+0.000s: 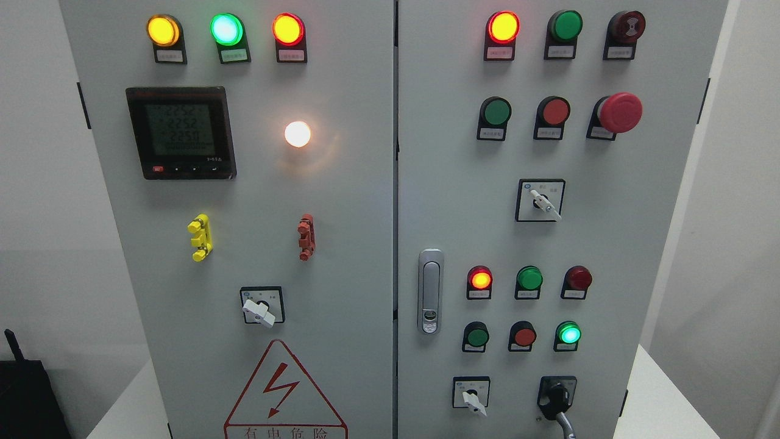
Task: Trip black knob to open circuit
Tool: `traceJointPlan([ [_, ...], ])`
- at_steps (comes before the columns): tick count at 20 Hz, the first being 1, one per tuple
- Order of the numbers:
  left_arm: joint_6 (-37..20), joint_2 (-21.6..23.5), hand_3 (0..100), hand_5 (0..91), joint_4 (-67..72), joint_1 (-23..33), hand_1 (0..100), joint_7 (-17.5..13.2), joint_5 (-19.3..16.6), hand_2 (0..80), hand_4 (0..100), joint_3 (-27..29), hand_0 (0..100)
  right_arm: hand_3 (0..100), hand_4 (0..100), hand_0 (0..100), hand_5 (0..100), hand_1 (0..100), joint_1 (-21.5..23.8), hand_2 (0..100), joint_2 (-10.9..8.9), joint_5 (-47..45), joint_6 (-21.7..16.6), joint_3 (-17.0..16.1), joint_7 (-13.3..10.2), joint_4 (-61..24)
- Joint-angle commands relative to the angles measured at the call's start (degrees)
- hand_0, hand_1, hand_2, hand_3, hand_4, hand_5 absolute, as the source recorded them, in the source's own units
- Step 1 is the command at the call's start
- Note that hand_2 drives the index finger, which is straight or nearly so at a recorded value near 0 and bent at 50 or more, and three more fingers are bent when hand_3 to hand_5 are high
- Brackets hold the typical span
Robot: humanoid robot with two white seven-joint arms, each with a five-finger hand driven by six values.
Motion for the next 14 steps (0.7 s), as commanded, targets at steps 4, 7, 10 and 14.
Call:
traceJointPlan([
  [4,-0.12,0.00,0,0.0,-0.01,-0.14,39,0.01,0.14,0.0,0,0.07,12,100,100,7,100,11,-1.65,1,0.00,0.35,-1.26,2.67,1.98,-2.40],
  [7,-0.12,-0.09,0,0.0,-0.01,-0.23,39,0.01,0.14,0.0,0,0.07,12,100,100,7,100,11,-1.56,1,0.00,0.35,-1.26,2.67,1.90,-2.40],
  [10,-0.12,-0.09,0,0.0,-0.01,-0.14,39,0.01,0.14,0.0,0,0.07,12,100,100,7,100,11,-1.56,1,0.00,0.35,-1.17,2.67,1.90,-2.40],
  [14,-0.12,-0.09,0,0.0,-0.01,-0.14,39,0.01,0.14,0.0,0,0.07,12,100,100,6,100,11,-1.30,1,0.00,0.44,-1.17,2.67,1.81,-2.40],
])
